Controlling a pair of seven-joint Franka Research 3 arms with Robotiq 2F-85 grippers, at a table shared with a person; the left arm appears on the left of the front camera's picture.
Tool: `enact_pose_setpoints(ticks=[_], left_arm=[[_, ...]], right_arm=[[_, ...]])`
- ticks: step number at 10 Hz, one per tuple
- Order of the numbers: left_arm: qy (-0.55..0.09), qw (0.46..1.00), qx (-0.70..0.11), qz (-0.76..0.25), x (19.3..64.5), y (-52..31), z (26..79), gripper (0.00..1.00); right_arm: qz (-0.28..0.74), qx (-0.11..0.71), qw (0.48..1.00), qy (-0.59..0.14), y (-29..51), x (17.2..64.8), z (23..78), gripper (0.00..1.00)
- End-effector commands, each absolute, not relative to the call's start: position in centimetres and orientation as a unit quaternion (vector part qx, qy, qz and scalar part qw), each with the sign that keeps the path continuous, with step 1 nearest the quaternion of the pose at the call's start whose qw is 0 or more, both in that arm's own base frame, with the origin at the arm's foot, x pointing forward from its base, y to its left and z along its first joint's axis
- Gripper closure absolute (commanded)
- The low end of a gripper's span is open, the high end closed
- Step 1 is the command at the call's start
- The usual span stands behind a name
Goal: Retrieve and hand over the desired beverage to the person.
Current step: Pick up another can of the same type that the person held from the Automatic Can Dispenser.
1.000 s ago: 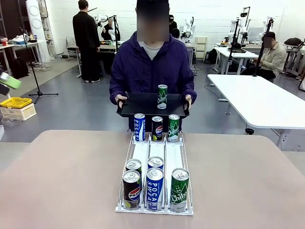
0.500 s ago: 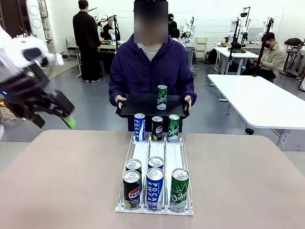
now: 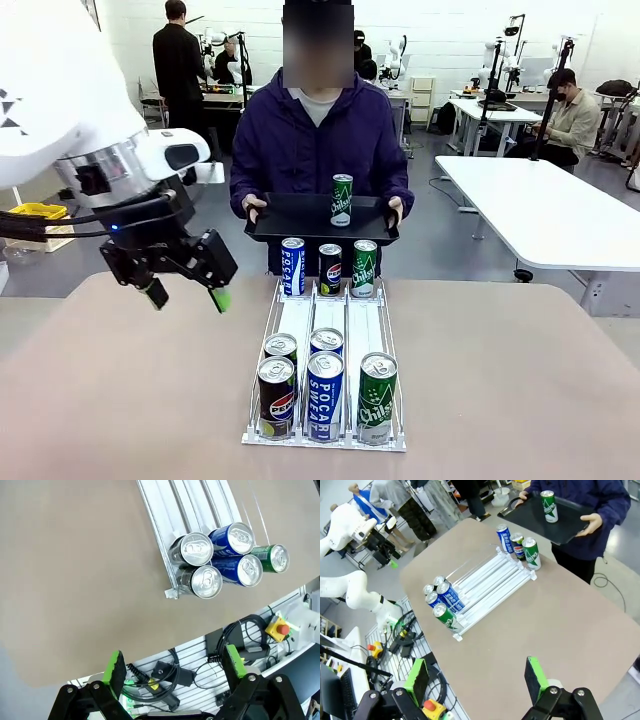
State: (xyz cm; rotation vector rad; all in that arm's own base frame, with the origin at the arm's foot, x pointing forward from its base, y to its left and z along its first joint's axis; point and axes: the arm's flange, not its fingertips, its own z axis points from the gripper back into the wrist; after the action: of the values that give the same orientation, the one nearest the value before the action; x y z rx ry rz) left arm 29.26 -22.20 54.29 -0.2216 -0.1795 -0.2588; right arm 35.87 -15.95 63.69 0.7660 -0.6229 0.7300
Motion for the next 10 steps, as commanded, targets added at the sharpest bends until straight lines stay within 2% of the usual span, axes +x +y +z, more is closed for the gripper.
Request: enact_pose_setpoints(ticks=[1, 8, 9, 10], left_arm=[[-0.108, 0.983, -0.104, -0.11, 28.8, -20.8, 55.0, 0.0], [-0.108, 0.983, -0.104, -0.11, 28.8, -20.8, 55.0, 0.0], [-0.104, 0.981, -0.115, -0.118, 29.1, -20.8, 55.3, 0.0], [-0.07, 0.989, -0.098, -0.086, 29.6, -23.2, 54.3, 0.0]], right_arm=[[0.348, 0.369, 0.807, -0.304, -15.9, 36.0, 63.7, 0.0], [0.348, 0.369, 0.807, -0.304, -15.9, 36.0, 63.7, 0.0], [0.348, 0.369, 0.807, -0.304, -15.9, 36.0, 63.7, 0.0], [0.348, 0.369, 0.807, -0.304, -15.9, 36.0, 63.7, 0.0]])
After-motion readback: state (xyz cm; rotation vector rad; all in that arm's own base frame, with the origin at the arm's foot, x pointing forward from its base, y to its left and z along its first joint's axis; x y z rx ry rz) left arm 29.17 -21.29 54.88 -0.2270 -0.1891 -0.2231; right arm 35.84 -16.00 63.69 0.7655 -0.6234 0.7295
